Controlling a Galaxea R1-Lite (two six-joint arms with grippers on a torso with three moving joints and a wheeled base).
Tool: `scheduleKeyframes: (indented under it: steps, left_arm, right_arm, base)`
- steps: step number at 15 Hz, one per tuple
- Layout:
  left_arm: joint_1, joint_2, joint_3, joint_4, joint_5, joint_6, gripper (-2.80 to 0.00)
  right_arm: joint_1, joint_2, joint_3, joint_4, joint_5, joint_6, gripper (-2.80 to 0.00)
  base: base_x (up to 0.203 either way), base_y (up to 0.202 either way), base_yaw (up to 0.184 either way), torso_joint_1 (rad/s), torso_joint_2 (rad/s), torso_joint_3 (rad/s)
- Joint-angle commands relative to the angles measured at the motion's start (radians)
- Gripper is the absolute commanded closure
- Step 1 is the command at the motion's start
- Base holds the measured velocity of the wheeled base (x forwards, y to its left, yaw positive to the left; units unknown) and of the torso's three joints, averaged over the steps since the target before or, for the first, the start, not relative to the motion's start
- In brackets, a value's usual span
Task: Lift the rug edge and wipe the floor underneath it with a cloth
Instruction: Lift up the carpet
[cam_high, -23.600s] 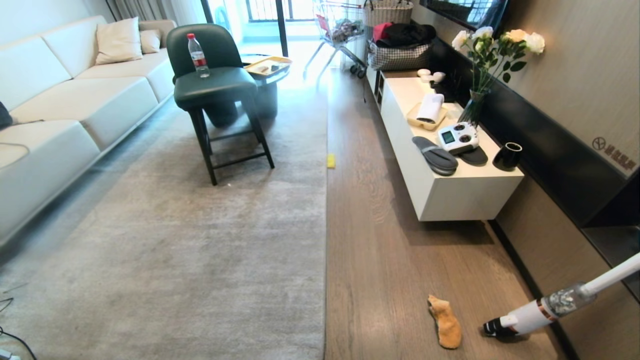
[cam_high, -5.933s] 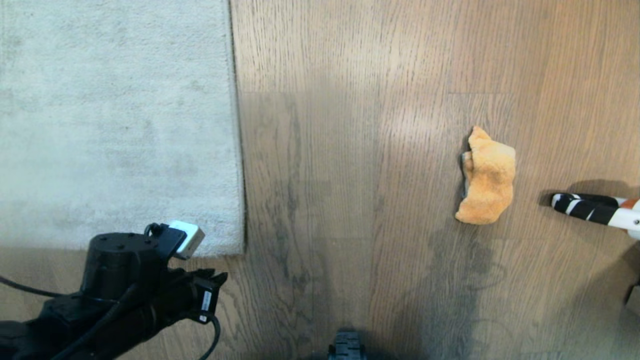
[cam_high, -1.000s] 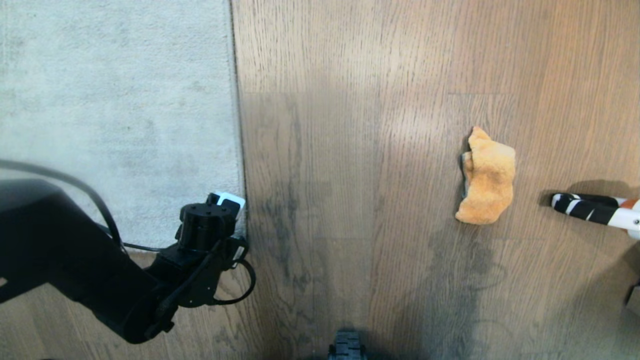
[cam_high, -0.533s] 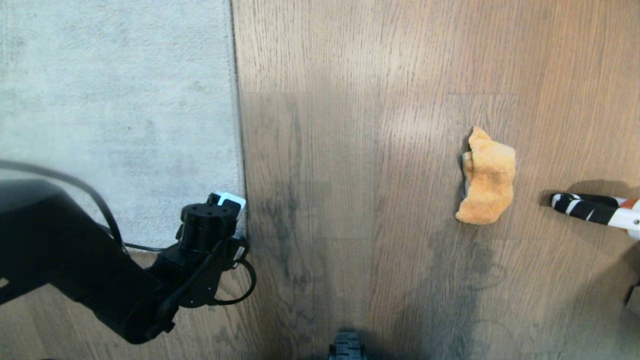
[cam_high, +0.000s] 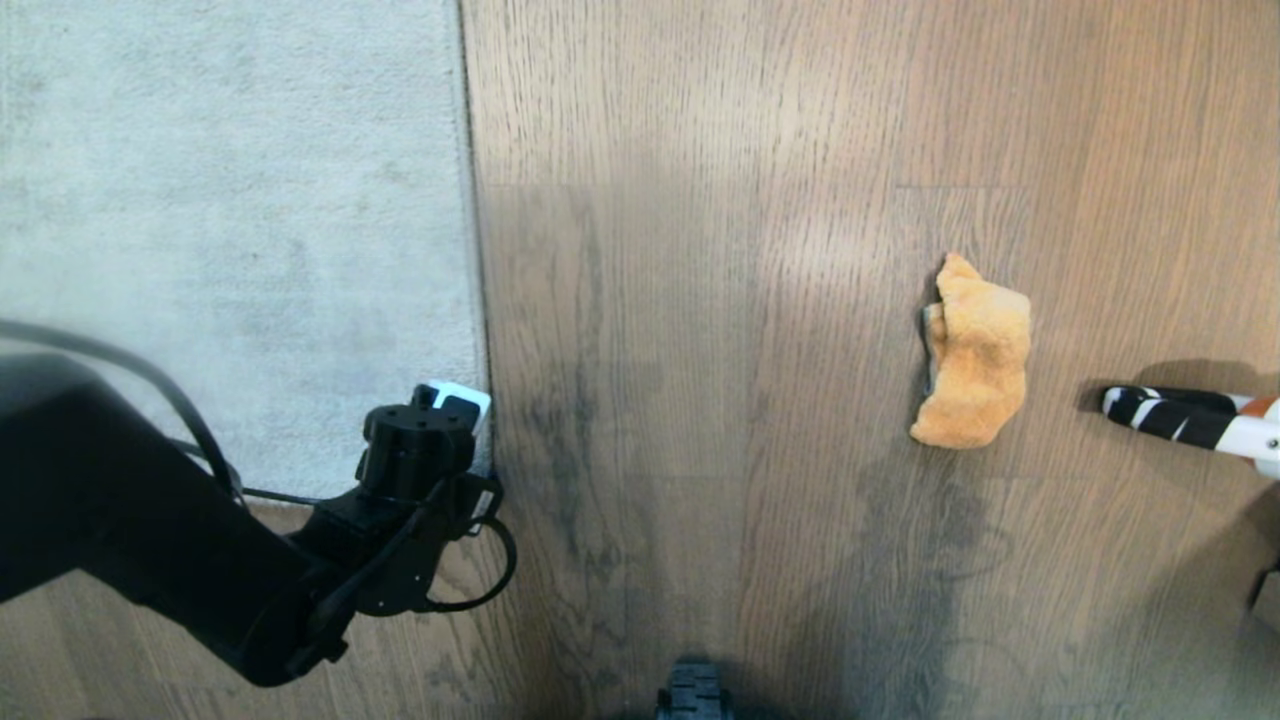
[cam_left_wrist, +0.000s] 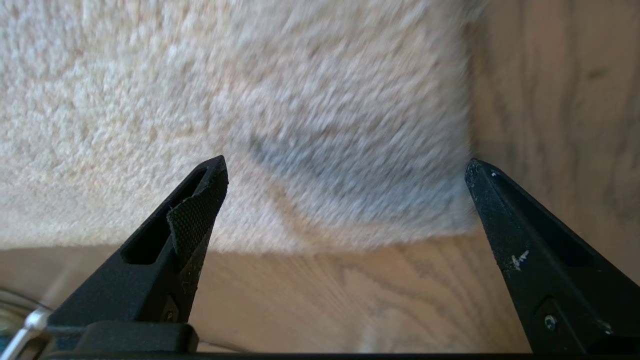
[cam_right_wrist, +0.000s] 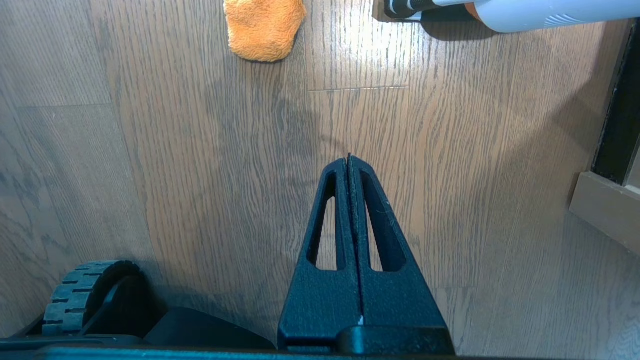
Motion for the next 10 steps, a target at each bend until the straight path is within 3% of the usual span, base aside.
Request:
scheduleKeyframes:
  steps: [1,10]
  left_arm:
    - [-0.001,-0.008,-0.002,0.006,0.011,-0.003,-2.8]
    - [0.007,0.031,0.019,-0.005,0.014,0.001,-2.8]
  right_arm:
    - [0.0,0.0,0.0,-0.001,0.0,0.001,0.0]
    - [0.0,0.0,0.0,-0.001,0.0,0.001,0.0]
  base:
    - [0.0,0.0,0.0,0.0,0.0,0.0]
    - [0.0,0.0,0.0,0.0,0.0,0.0]
